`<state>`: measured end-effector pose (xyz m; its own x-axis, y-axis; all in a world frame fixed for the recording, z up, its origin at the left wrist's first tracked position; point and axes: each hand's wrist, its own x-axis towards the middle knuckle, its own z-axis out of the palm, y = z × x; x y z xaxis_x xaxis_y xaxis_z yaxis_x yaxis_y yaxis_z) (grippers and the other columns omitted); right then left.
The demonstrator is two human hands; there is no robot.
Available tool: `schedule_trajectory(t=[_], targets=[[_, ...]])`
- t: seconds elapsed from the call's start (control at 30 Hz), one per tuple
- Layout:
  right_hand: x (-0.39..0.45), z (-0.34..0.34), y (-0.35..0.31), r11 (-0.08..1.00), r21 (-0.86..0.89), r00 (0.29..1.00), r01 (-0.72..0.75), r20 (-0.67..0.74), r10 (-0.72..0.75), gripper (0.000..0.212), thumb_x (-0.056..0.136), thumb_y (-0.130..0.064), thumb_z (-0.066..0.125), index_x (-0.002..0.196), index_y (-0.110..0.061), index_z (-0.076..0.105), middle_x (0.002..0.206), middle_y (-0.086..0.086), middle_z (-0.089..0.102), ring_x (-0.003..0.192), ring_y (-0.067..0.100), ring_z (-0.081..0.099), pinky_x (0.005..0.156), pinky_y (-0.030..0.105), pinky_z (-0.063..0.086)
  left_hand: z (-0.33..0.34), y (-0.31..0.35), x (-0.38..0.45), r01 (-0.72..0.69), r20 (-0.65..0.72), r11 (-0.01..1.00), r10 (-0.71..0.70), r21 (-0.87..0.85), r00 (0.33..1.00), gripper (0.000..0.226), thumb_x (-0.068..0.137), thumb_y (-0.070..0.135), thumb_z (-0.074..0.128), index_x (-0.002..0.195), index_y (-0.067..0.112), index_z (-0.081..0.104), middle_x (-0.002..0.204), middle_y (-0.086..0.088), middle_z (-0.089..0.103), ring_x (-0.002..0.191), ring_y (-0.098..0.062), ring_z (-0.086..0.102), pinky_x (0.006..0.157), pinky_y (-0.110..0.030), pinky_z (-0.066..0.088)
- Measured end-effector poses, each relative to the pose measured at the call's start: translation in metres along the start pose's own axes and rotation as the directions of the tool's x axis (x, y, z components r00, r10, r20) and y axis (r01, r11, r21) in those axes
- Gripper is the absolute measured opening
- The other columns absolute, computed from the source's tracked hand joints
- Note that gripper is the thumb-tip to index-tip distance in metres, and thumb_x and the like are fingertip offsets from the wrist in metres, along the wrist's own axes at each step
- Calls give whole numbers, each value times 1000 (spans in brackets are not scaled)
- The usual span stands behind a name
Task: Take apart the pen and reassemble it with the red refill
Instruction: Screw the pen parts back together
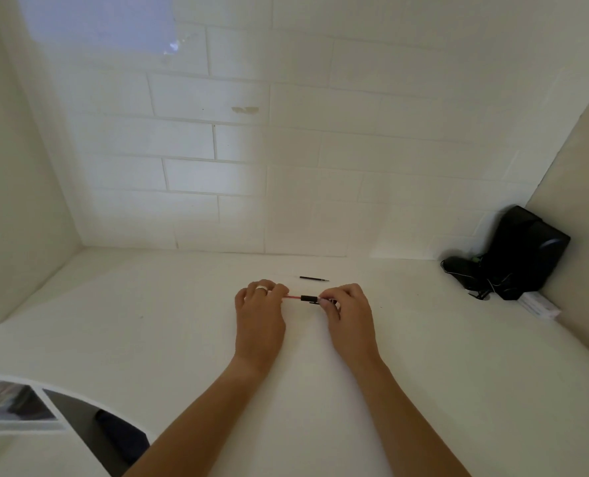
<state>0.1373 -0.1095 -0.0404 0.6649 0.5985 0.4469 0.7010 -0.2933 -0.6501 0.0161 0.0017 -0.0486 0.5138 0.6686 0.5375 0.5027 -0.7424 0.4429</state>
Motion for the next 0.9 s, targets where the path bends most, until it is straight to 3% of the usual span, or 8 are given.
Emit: schedule_trajectory(t=[0.07, 0.17, 0.37, 0.47, 0.63, 0.9], targets=[[2, 1, 4, 999, -28, 999, -34, -5, 34, 11, 93, -14, 64, 94, -18, 74, 98, -5, 52, 91, 14, 57, 76, 9, 37, 1, 0, 1, 63, -9, 998, -63, 30, 998, 43, 72, -9, 61, 104, 18, 69, 108, -6, 64, 109, -24, 54, 96, -37, 32], [6, 4, 7, 996, -62, 998, -68, -16, 67, 14, 94, -11, 62, 93, -14, 76, 96, -3, 50, 90, 17, 57, 79, 16, 38, -2, 3, 1, 123, -1, 992, -123, 23, 992, 44, 72, -10, 56, 106, 16, 65, 110, -7, 56, 103, -27, 52, 84, -36, 39], [8, 4, -1, 994, -45, 994, -101, -50, 99, 15, 94, -7, 61, 104, -12, 70, 98, 2, 58, 82, 15, 56, 78, 23, 47, 0, 2, 1, 42, 57, 999, -43, 21, 997, 29, 75, -6, 54, 92, 15, 65, 97, -3, 57, 88, -26, 55, 70, -35, 44], [4, 1, -4, 997, -56, 993, -54, -110, 48, 10, 91, -3, 63, 93, -12, 67, 94, 1, 57, 79, 17, 57, 70, 18, 45, 0, 2, 2, 16, 38, 999, -17, 28, 999, 32, 73, -3, 57, 97, 14, 68, 106, -5, 62, 98, -27, 57, 76, -38, 47], [4, 7, -4, 985, -174, 998, 15, -59, -25, 11, 90, -3, 62, 93, -12, 69, 94, 1, 60, 87, 21, 56, 74, 31, 50, 6, -1, 1, -77, 111, 997, 76, 3, 991, 45, 79, 6, 54, 122, 16, 66, 128, -8, 63, 124, -25, 54, 98, -40, 42], [7, 10, -1, 988, -155, 999, -17, -33, 12, 17, 88, 2, 61, 92, -12, 67, 95, 1, 56, 84, 20, 56, 70, 28, 49, 6, -1, 0, -73, 94, 997, 73, -2, 993, 43, 81, 2, 56, 121, 13, 67, 123, -11, 65, 122, -26, 55, 98, -40, 42]])
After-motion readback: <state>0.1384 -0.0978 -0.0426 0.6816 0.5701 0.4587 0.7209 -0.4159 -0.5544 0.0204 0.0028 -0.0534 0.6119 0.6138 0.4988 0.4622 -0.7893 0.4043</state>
